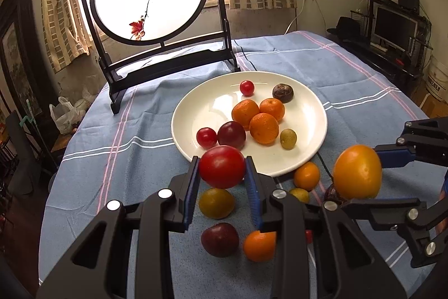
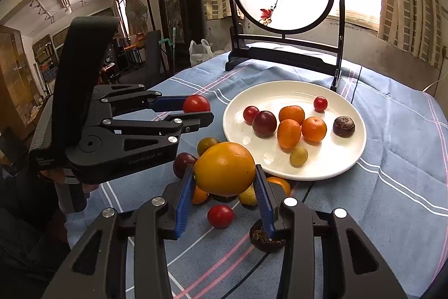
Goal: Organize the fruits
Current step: 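Grasp a red tomato with the left tool while the right tool grasps a yellow-orange tomato, release both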
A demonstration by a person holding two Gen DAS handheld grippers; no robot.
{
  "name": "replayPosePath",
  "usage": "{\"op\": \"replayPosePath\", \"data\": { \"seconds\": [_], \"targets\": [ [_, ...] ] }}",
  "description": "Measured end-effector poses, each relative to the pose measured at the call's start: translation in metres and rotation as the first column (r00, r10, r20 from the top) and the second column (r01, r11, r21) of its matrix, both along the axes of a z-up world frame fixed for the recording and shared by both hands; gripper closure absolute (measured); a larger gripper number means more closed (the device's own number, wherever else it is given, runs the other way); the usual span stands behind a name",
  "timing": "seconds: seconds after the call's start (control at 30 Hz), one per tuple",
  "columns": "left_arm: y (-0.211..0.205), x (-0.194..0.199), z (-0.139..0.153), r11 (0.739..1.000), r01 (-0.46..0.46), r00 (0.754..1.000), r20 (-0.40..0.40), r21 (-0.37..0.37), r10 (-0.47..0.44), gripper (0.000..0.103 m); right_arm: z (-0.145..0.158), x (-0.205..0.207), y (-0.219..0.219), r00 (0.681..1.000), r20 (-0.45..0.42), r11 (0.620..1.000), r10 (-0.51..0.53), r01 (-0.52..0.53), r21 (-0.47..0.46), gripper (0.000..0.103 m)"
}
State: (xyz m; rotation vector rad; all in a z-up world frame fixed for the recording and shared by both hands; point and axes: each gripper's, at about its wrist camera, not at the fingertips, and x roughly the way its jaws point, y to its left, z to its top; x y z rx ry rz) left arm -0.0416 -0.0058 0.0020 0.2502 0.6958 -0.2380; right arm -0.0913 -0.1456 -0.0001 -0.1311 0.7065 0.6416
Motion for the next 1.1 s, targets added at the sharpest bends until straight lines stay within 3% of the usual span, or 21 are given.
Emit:
{"op": "replayPosePath", "data": {
  "seconds": [1.1],
  "targets": [
    [-0.004,0.013,-0.013,1.0,0.005,0.999,-0.036,0.031,-0.003,0.072,-0.017,0.007,-0.006,0.998,-0.065,1.0,0.01,-0.011,-0.003,0.061]
  ]
}}
